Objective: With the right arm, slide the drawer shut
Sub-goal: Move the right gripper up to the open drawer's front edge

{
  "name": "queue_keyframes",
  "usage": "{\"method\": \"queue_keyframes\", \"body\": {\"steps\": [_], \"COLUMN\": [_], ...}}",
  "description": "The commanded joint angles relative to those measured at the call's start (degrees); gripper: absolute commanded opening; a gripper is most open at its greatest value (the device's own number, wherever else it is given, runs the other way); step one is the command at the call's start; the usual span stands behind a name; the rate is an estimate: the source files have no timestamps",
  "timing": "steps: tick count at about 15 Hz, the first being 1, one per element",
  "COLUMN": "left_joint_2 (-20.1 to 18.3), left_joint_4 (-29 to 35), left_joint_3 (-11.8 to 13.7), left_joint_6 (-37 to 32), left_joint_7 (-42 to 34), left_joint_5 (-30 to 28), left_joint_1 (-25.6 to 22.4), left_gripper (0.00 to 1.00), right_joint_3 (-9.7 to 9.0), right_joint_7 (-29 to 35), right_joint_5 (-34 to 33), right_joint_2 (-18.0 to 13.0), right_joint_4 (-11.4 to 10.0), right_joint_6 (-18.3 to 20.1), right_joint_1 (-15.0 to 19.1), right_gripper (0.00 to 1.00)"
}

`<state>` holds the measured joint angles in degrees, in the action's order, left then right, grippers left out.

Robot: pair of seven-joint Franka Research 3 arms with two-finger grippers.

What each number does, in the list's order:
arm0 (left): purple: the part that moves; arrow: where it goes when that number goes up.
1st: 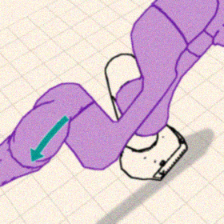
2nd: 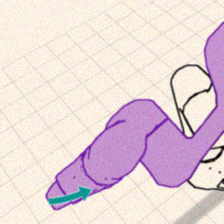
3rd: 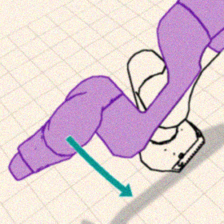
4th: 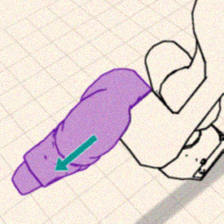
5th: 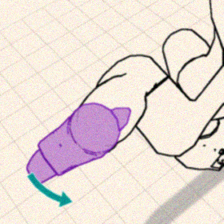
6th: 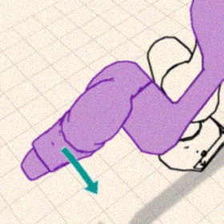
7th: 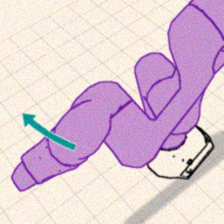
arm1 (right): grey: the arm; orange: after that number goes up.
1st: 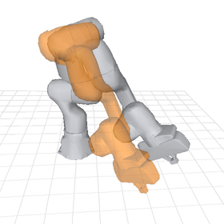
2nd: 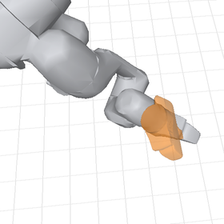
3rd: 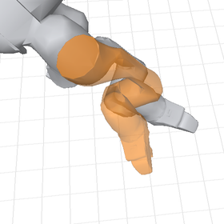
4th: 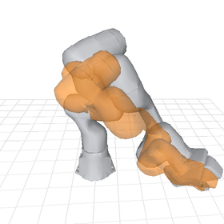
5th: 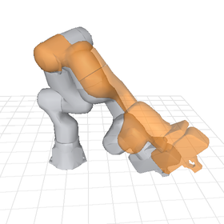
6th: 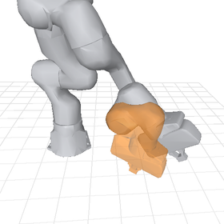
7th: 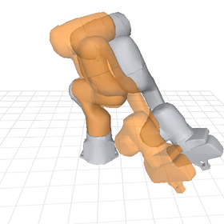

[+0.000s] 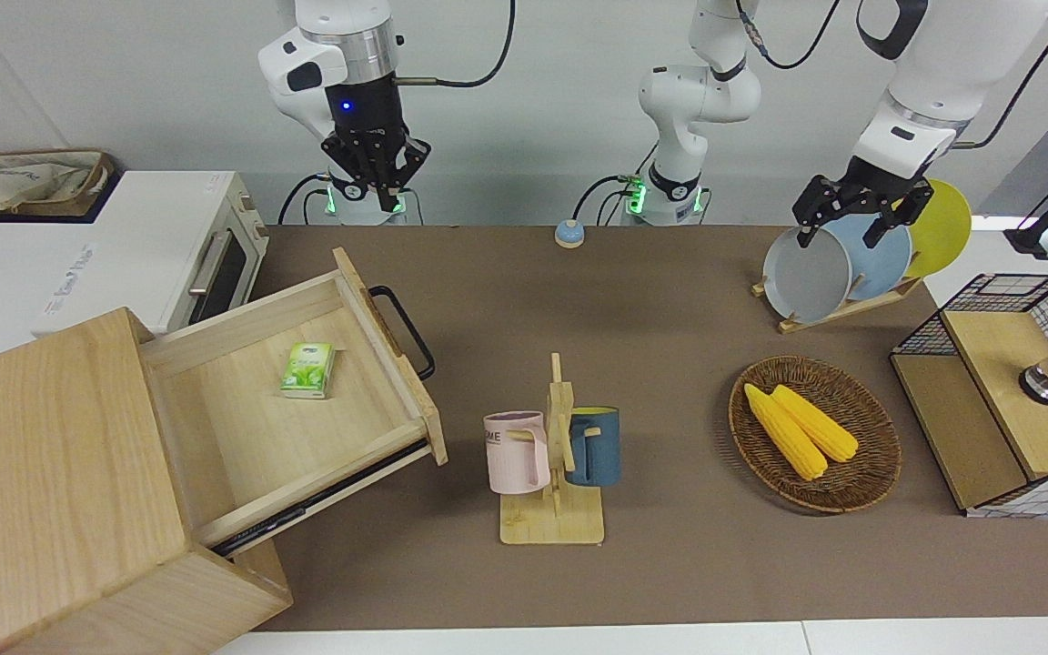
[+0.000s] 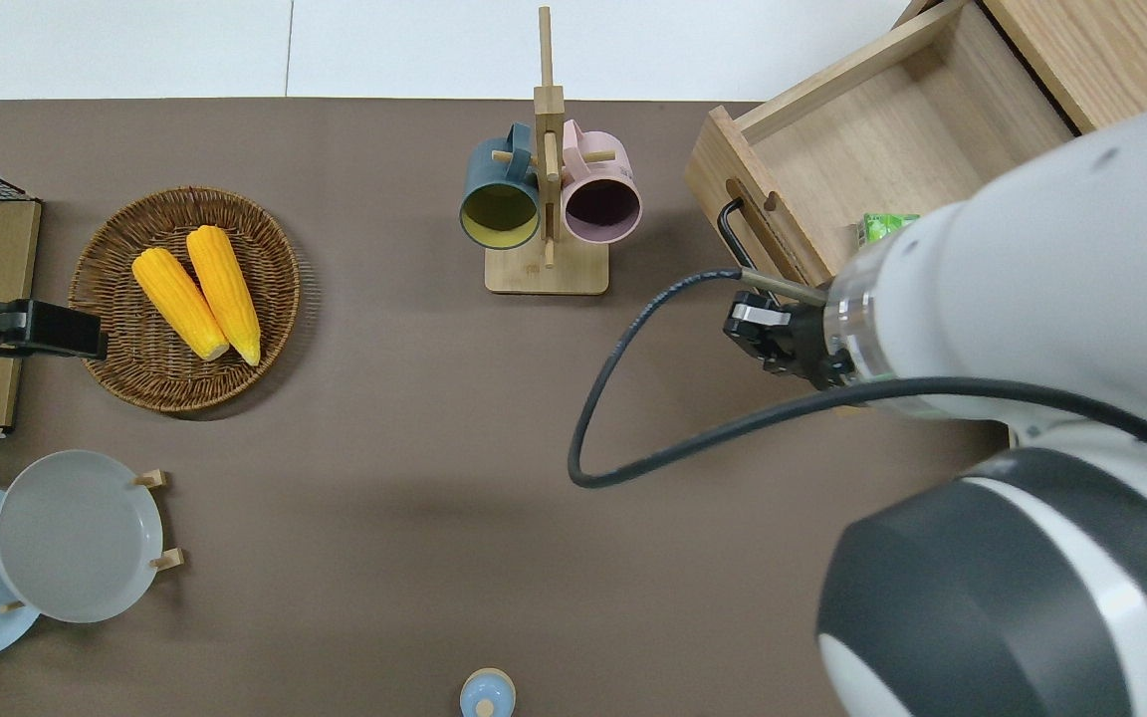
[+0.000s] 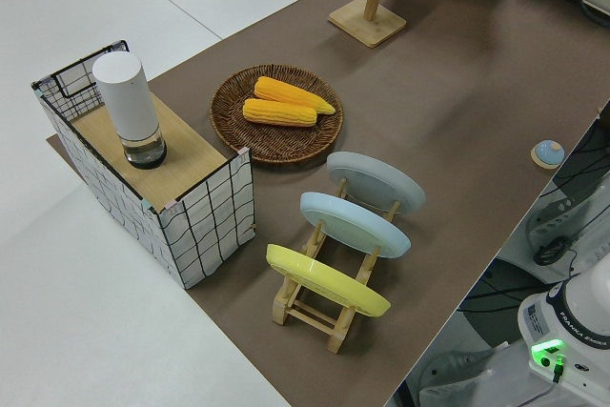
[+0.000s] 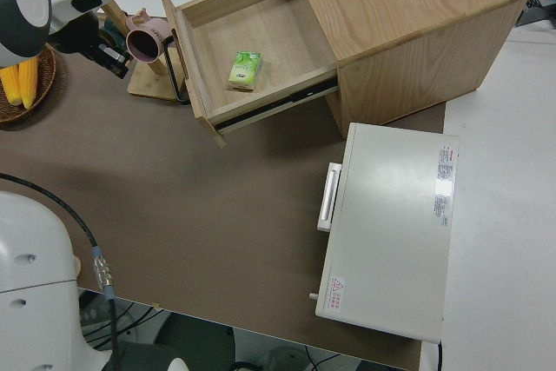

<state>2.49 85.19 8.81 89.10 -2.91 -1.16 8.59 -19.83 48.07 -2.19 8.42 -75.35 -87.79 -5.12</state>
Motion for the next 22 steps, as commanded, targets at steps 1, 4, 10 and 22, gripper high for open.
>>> {"method": "queue_keyframes", "body": {"steps": [1,4,10,22], "left_joint_2": [0.8,0.8,0.8,0.8], "left_joint_4": [-1.2,-1.2,-1.2,-1.2], "left_joint_3": [0.9,0.9,0.9,0.9], "left_joint_6": [0.0,0.0,0.0,0.0], "left_joint_7": [-0.4,-0.4,-0.4,-0.4], "left_joint_5": [0.7,0.7,0.7,0.7], "left_joint_1": [1.0,1.0,1.0,1.0], "left_gripper": [1.00,1.00,1.00,1.00], "right_joint_3": [-0.12,-0.12,0.66,2.95], "right_joint_7": [10.6,14.4,20.0,29.8], "right_joint_5": [-0.2,-0.3,-0.6,-1.7], "right_joint_2": [3.8,6.1,9.1,15.0], "right_joint_4": [0.1,-0.1,-0.2,-1.6], "right_joint_6": [-3.1,-3.3,-3.3,-6.2], "right_joint_1": [-2.4,-2.7,-2.1,-2.5], "right_gripper": [0.000,0.000,0.000,0.000]}}
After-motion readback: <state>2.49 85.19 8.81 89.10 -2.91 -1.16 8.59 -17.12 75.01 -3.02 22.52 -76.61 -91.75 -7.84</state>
